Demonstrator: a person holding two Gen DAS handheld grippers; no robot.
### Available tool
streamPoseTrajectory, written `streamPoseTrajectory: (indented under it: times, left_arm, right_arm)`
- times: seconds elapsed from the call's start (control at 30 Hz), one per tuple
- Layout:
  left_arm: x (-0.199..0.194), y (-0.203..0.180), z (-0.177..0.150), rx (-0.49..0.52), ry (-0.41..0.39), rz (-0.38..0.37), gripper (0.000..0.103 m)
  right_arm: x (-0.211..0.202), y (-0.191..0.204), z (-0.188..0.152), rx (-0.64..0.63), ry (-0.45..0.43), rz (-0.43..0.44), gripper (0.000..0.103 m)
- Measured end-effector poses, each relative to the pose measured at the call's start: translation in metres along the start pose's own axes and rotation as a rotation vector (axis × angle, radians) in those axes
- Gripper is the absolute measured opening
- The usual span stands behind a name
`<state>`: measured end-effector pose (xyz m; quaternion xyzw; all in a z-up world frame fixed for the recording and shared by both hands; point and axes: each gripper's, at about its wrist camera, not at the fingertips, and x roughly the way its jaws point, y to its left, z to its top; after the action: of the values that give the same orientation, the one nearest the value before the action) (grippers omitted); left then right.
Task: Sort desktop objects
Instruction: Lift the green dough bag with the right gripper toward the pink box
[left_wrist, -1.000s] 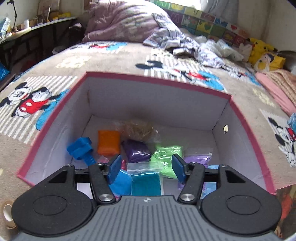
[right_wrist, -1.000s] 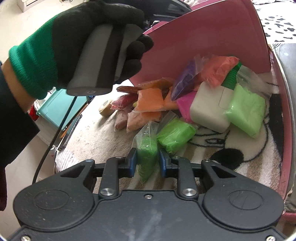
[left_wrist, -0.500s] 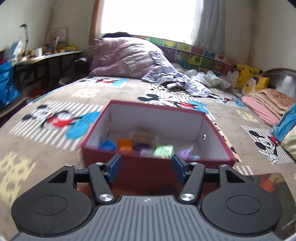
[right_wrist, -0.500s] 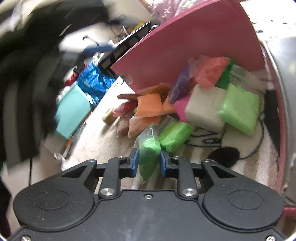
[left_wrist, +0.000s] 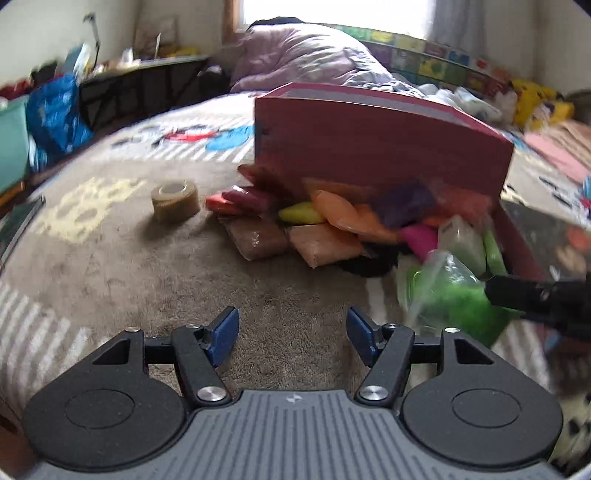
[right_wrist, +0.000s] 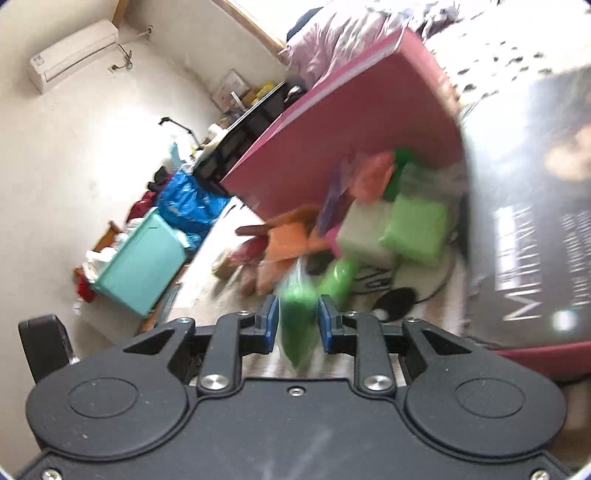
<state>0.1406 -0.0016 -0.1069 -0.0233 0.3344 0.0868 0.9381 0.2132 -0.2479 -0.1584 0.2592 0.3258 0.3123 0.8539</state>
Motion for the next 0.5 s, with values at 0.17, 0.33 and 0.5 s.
streamPoseTrajectory:
  times: [0.17,0.33,0.5]
  left_arm:
    - [0.003,-0.010,-0.013,0.083,-0.011,-0.010,0.063]
    - [0.002,-0.007,-0.015,0.080,-0.021,-0.031,0.064]
    - [0.003,-0.004,-0.019,0.084,-0.030,-0.048,0.064]
  right_arm:
    - [0.004,0.004,-0.006,-0.054,0.009,-0.097,0.018]
    - [0.009,0.018,-0.022,-0.161,0.077,-0.070,0.034]
    - [0.014,0.025,-0.030,-0.189,0.063,-0.057,0.052]
